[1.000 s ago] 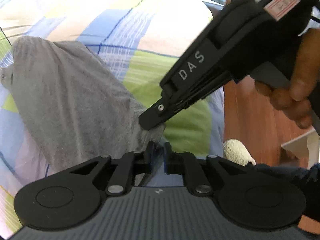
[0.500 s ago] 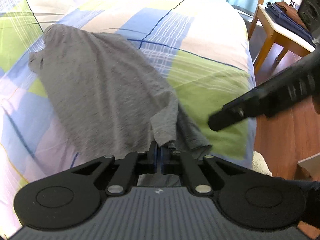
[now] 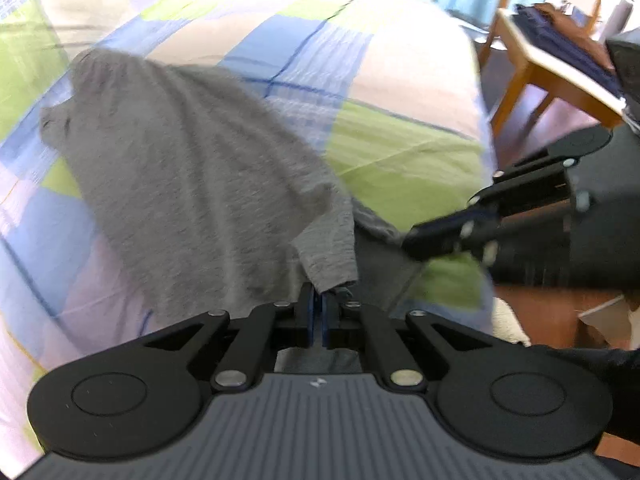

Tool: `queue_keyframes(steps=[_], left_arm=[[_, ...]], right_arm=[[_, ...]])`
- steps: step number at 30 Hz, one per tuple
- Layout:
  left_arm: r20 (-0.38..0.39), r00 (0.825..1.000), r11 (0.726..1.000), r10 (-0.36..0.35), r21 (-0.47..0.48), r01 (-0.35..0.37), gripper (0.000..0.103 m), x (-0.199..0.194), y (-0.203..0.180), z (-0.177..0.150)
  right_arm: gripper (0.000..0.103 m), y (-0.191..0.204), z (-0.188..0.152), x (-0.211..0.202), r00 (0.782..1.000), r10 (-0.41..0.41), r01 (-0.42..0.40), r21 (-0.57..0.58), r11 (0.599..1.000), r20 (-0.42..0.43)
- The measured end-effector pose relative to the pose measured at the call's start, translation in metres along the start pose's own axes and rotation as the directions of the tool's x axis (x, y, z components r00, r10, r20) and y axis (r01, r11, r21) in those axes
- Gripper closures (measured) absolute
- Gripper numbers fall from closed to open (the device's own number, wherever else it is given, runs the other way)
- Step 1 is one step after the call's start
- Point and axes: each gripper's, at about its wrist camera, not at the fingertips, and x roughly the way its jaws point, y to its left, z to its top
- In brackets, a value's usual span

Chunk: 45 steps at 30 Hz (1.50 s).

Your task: Fold clothes

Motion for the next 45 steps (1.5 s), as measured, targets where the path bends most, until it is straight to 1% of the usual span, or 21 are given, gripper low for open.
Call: queue_keyframes(steps=[2,4,6,7,8,9,11,14,17,19,20,23,26,28,30,33,35,36,37,44,45], left_arm=[[-0.02,0.998,0.998,-0.061,0.031,0.062,0.102,0.008,-0.013,0.001],[-0.05,0.994,0.993,-0.101,0.059,0.104,0.101,0.017,-0.026,-0.002],[-0.079,0.988,0.985,-0.132,0.103,0.14,0.097,0.024,-0.042,-0.004],[-0.077,0.989,0.984,-0.129,0.111,0.137,0.097,0.023,-0.044,-0.005],[-0.077,0.989,0.986,-0.128,0.098,0.135,0.097,0.02,-0.042,-0.007],[-0.077,0.989,0.987,-0.127,0.085,0.134,0.097,0.016,-0.04,-0.008],[-0.08,0.991,0.993,-0.103,0.048,0.107,0.097,0.008,-0.032,-0.014],[-0.081,0.995,0.997,-0.055,0.045,0.059,0.097,0.0,-0.021,-0.015],[-0.04,0.999,1.0,-0.012,0.027,0.013,0.097,-0.01,-0.005,-0.01],[-0.042,0.999,1.0,0.008,0.005,-0.007,0.097,-0.008,0.002,-0.007],[-0.055,0.998,1.0,0.02,0.0,-0.02,0.097,-0.006,0.004,-0.009],[-0.095,0.995,0.999,0.034,-0.007,-0.035,0.097,-0.004,0.009,-0.016],[-0.141,0.988,0.996,0.065,0.062,-0.056,0.097,-0.009,0.0,-0.031],[-0.154,0.984,0.991,0.094,0.106,-0.078,0.096,-0.014,-0.005,-0.037],[-0.157,0.98,0.985,0.121,0.142,-0.098,0.094,-0.016,-0.007,-0.04],[-0.157,0.974,0.973,0.165,0.189,-0.134,0.09,-0.016,-0.009,-0.043],[-0.148,0.968,0.96,0.204,0.224,-0.168,0.09,-0.014,-0.011,-0.044],[-0.144,0.965,0.954,0.221,0.239,-0.183,0.09,-0.013,-0.012,-0.044],[-0.142,0.963,0.949,0.231,0.25,-0.191,0.09,-0.014,-0.012,-0.045],[-0.079,0.958,0.923,0.275,0.3,-0.241,0.089,-0.029,-0.024,-0.043],[-0.074,0.957,0.923,0.279,0.297,-0.246,0.081,-0.027,-0.023,-0.043]], right_arm=[[0.101,-0.032,-0.01,-0.006,0.998,-0.002,0.017,0.253,0.967,-0.06],[0.101,-0.049,-0.018,-0.008,0.996,-0.017,0.048,0.371,0.928,-0.086],[0.099,-0.058,-0.016,-0.009,0.992,-0.042,0.084,0.385,0.919,-0.117],[0.092,-0.056,-0.006,-0.014,0.993,-0.059,0.087,0.317,0.944,-0.098],[0.079,-0.052,-0.001,-0.016,0.995,-0.057,0.078,0.279,0.957,-0.081],[0.073,-0.048,0.004,-0.017,0.996,-0.054,0.068,0.241,0.968,-0.065],[0.074,-0.03,0.019,-0.011,0.996,-0.033,0.036,0.046,0.998,-0.077],[0.074,-0.007,0.024,0.0,0.996,-0.028,0.017,-0.138,0.99,-0.081],[0.074,-0.002,0.026,0.005,0.998,-0.001,-0.009,-0.156,0.988,-0.068],[0.099,0.001,0.022,0.011,0.997,-0.007,-0.007,-0.181,0.984,-0.076],[0.103,-0.002,0.022,0.013,0.996,-0.027,0.011,-0.189,0.982,-0.084],[0.103,-0.023,0.023,0.008,0.99,-0.06,0.053,-0.054,0.997,-0.127],[0.1,-0.027,0.021,0.0,0.989,-0.059,0.049,-0.076,0.996,-0.137],[0.093,-0.023,0.021,-0.009,0.992,-0.053,0.036,-0.14,0.989,-0.116],[0.07,-0.012,0.024,-0.017,0.996,0.001,-0.021,-0.224,0.974,-0.091],[0.071,0.004,0.026,-0.012,0.993,0.053,-0.08,-0.287,0.955,-0.103],[0.074,0.006,0.024,-0.003,0.991,0.057,-0.088,-0.269,0.959,-0.119],[0.092,0.006,0.022,0.002,0.99,0.058,-0.09,-0.256,0.963,-0.129],[0.097,0.006,0.021,0.004,0.99,0.053,-0.086,-0.26,0.962,-0.132],[0.098,0.005,0.019,0.003,0.988,0.048,-0.086,-0.266,0.96,-0.147],[0.095,0.005,0.019,0.006,0.986,0.047,-0.087,-0.26,0.962,-0.159]])
